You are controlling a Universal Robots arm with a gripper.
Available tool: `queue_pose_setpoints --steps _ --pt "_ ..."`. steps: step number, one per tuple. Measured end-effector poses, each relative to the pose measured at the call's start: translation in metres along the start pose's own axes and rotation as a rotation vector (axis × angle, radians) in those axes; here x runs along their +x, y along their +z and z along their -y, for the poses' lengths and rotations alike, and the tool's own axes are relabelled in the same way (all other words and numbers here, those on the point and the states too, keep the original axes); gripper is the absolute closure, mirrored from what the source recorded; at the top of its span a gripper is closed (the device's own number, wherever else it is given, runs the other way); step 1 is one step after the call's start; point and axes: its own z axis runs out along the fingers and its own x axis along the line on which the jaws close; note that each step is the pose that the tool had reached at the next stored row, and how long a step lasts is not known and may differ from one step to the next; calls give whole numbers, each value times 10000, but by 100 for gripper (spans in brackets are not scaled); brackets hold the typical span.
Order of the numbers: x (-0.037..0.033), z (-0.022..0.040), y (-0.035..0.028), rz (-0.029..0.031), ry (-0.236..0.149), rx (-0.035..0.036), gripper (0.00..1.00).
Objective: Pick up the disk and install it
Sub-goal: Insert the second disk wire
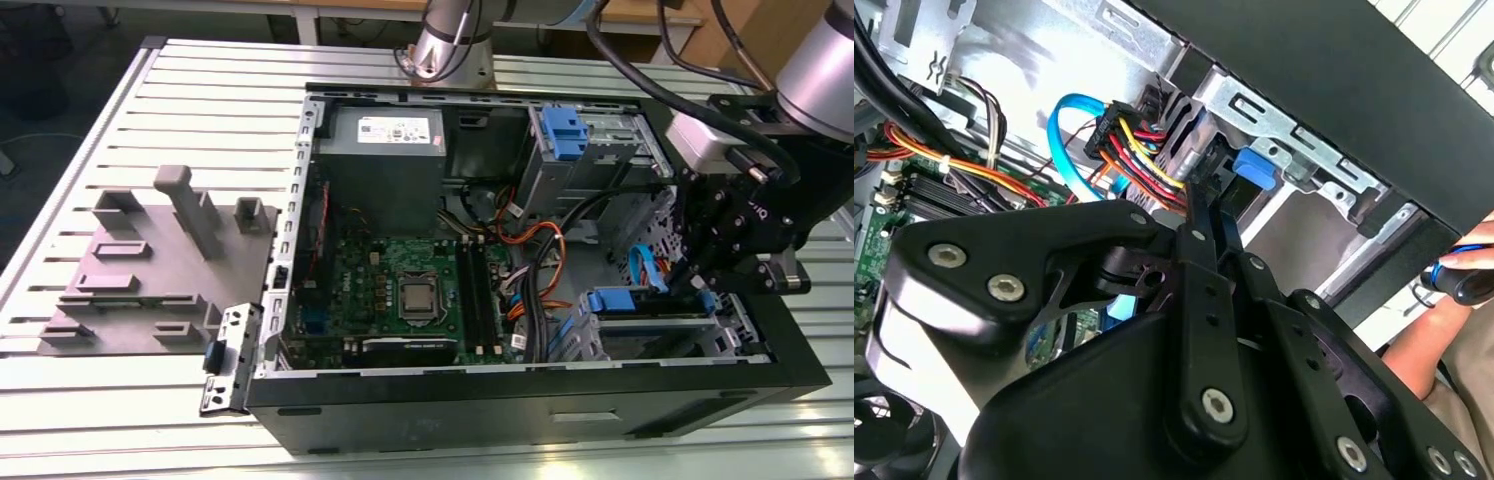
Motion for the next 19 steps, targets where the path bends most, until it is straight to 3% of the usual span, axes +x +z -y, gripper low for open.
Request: queue_pose_setpoints --steps 16,18,19 --pt "-3 1 32 3 0 0 84" --pt "-3 1 35 8 -1 0 83" --pt "-3 1 35 7 0 0 76"
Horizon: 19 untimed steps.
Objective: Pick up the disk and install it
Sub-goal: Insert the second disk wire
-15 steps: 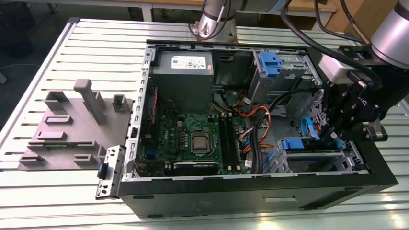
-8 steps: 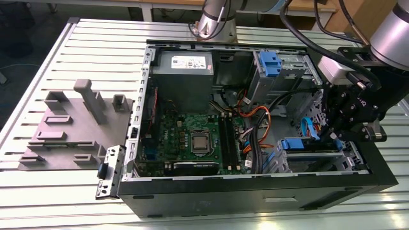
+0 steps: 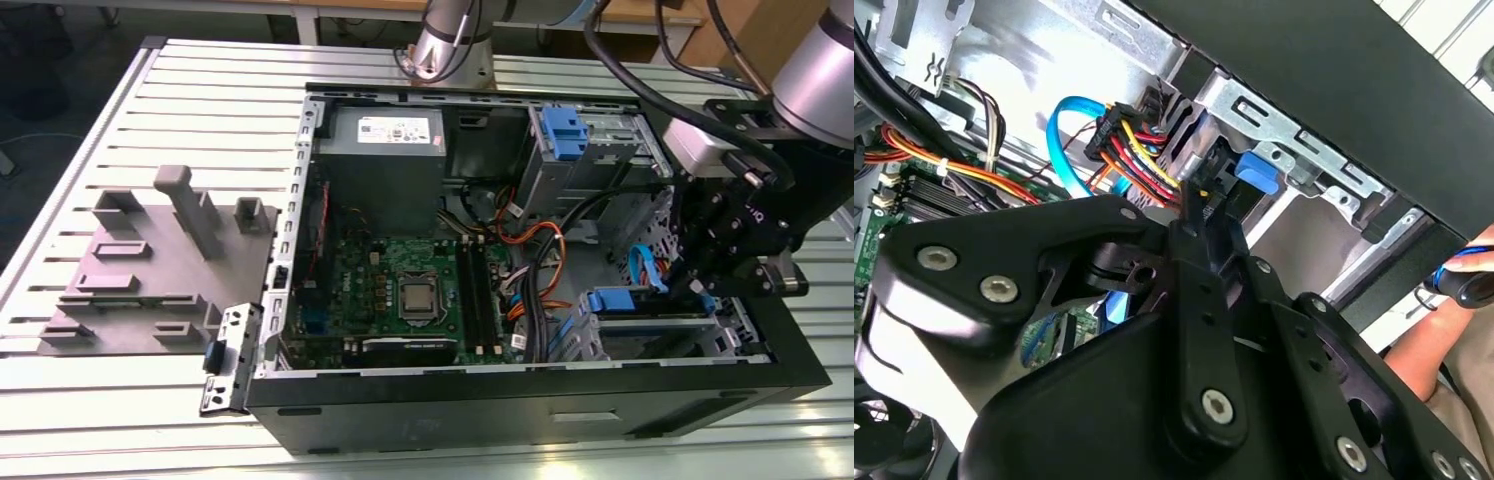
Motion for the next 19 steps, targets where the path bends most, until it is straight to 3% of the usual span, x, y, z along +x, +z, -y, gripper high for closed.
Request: queue_pose_setpoints --steps 5,13,19 --pt "3 -1 -35 -5 0 0 76" --pt "23 -7 -280 -5 0 0 76" --pt "24 -7 -294 -4 0 0 76"
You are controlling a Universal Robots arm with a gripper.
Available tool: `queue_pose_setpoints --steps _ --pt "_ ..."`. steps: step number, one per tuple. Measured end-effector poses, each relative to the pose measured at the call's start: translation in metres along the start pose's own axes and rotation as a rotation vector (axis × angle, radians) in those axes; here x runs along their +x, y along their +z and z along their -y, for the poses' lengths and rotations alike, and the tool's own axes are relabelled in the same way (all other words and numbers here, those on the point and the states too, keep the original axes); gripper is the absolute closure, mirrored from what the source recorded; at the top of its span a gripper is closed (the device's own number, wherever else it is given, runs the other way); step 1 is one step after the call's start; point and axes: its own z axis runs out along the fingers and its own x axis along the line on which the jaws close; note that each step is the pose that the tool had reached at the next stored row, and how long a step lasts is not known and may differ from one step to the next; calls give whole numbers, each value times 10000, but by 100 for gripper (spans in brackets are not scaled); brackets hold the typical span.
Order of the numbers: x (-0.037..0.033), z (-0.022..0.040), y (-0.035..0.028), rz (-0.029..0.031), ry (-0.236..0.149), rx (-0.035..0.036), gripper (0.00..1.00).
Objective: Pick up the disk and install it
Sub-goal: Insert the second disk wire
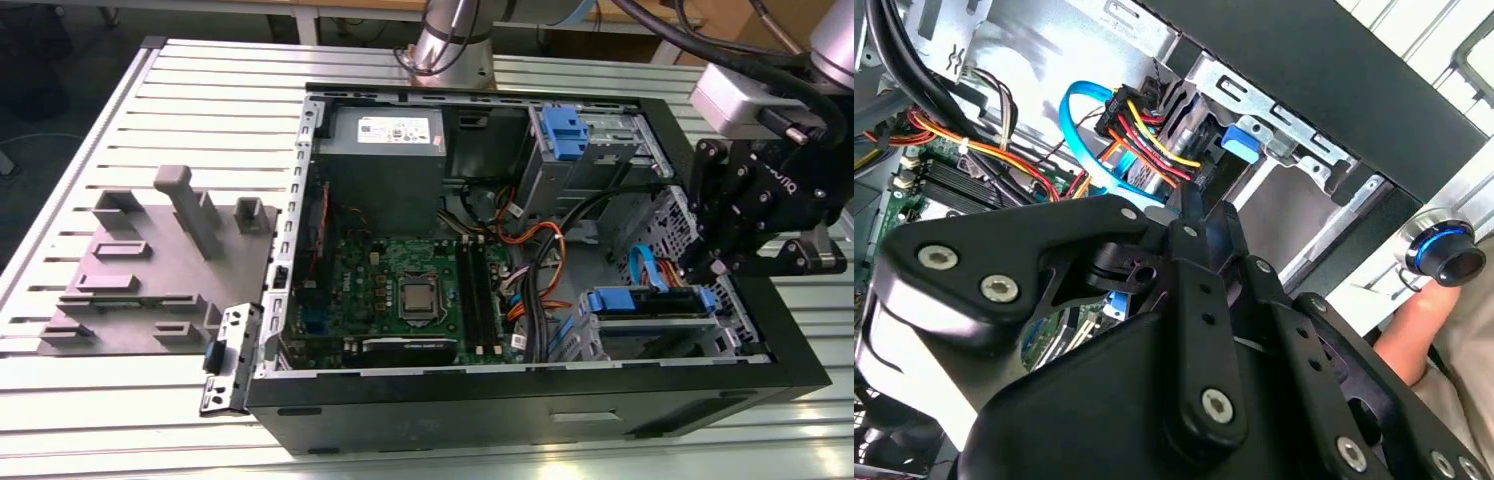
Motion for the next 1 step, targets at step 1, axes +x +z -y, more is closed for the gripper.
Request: queue_pose_setpoints --steps 1 --pt "0 0 0 0 0 0 76"
